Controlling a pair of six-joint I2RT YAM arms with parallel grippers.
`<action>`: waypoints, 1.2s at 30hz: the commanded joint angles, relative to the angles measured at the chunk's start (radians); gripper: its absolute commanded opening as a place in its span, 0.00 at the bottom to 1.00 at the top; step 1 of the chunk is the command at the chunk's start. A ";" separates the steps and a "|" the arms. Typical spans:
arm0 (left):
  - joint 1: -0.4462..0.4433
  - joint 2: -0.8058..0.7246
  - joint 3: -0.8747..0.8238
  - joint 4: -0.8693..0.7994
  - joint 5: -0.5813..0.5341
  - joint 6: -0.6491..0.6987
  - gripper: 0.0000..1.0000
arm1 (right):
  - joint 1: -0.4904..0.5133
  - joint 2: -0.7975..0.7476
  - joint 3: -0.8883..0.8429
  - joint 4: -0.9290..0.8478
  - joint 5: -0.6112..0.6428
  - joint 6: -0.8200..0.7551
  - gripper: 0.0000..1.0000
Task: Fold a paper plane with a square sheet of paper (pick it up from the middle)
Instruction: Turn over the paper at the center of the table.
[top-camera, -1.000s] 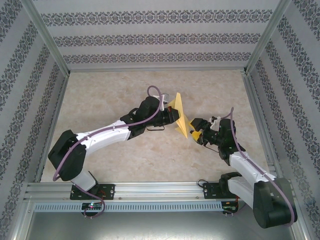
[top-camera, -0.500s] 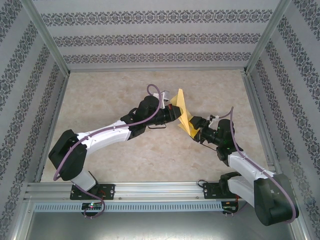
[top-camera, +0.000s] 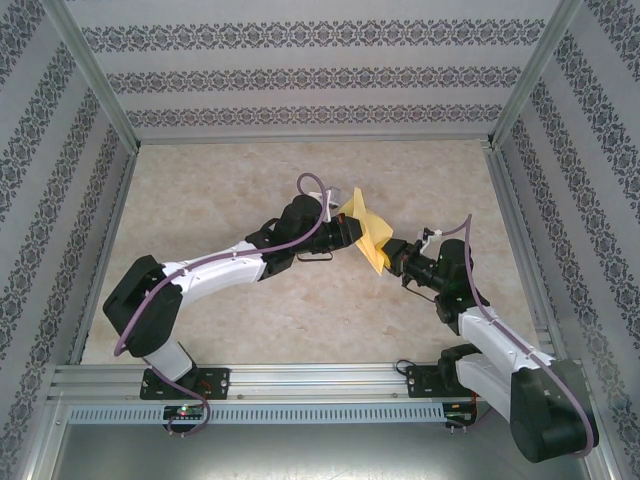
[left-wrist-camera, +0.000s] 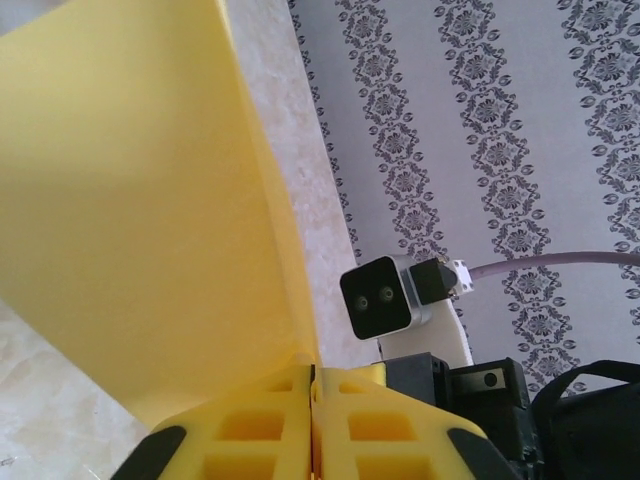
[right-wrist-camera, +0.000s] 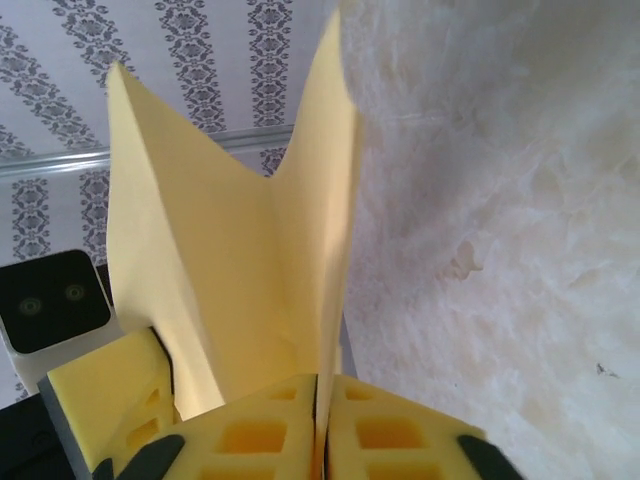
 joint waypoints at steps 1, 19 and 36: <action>0.014 0.007 -0.009 -0.010 0.009 0.022 0.15 | -0.011 -0.027 0.043 -0.054 -0.001 -0.072 0.04; 0.047 -0.032 0.024 -0.202 0.021 0.125 0.54 | 0.048 -0.029 0.323 -0.703 0.115 -0.736 0.00; 0.110 -0.156 -0.001 -0.440 -0.010 0.222 0.70 | 0.183 0.024 0.381 -0.834 0.487 -1.017 0.00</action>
